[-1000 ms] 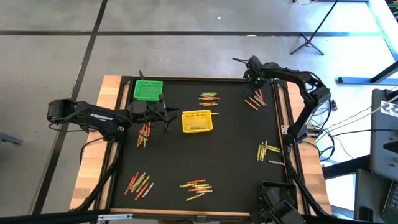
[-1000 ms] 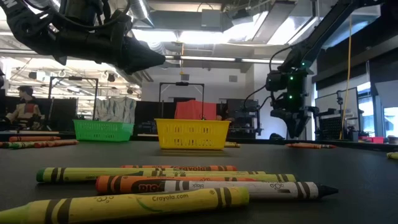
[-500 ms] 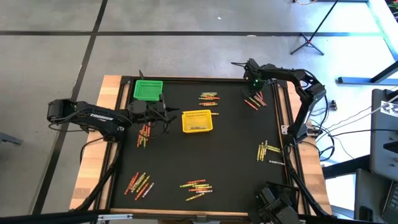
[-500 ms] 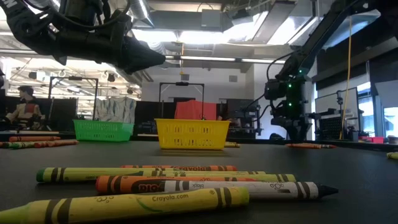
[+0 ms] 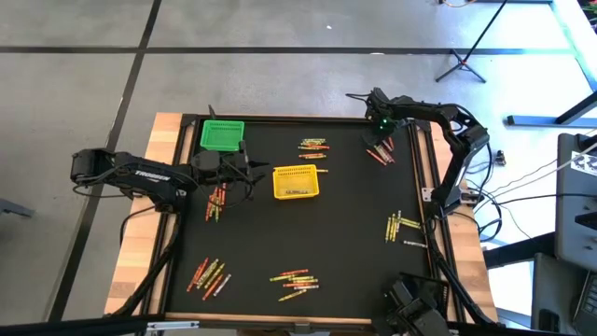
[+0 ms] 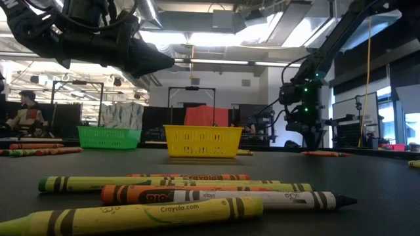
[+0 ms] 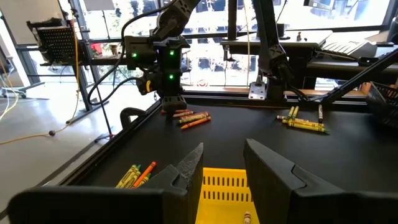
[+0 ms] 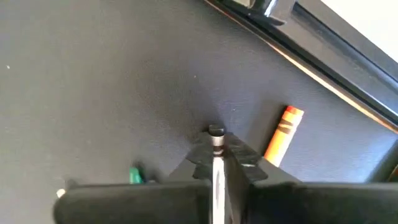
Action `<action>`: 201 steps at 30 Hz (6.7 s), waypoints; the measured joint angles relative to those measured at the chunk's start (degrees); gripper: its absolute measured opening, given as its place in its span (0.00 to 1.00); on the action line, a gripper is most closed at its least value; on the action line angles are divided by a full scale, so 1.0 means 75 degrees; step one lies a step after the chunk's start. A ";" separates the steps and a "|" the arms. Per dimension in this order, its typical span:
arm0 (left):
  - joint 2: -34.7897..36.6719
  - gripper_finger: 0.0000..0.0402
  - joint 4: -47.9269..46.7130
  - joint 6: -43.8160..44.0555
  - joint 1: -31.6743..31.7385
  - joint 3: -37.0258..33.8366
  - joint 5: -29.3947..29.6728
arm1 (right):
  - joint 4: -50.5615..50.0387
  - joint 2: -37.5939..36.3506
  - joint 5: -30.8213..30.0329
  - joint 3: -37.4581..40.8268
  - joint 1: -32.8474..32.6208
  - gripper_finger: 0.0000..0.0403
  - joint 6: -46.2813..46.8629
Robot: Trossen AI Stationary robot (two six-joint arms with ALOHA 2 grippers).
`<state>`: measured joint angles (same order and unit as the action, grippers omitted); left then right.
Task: Sort crayons
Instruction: Put the black crayon into the yellow bin, then put the orange crayon into the green bin
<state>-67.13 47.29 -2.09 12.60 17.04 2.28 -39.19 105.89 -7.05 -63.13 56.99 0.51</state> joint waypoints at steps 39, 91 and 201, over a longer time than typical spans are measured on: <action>0.0003 0.26 0.0181 0.0000 0.0001 0.0000 0.0001 | 0.3611 -0.1848 0.1698 -0.0606 -0.4787 0.05 -0.0914; 0.0003 0.26 0.0326 -0.0003 0.0001 0.0000 0.0028 | 0.0791 -0.3832 -0.0432 0.0995 -0.5781 0.30 -0.0698; -0.3208 0.36 0.1042 -0.0377 -0.0309 0.2093 -0.0267 | 1.1684 -0.2175 0.2437 0.3649 -0.5753 0.04 -0.1852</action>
<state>-91.19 55.10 -4.92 10.28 32.74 0.28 48.44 89.58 11.23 -35.77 13.85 -13.39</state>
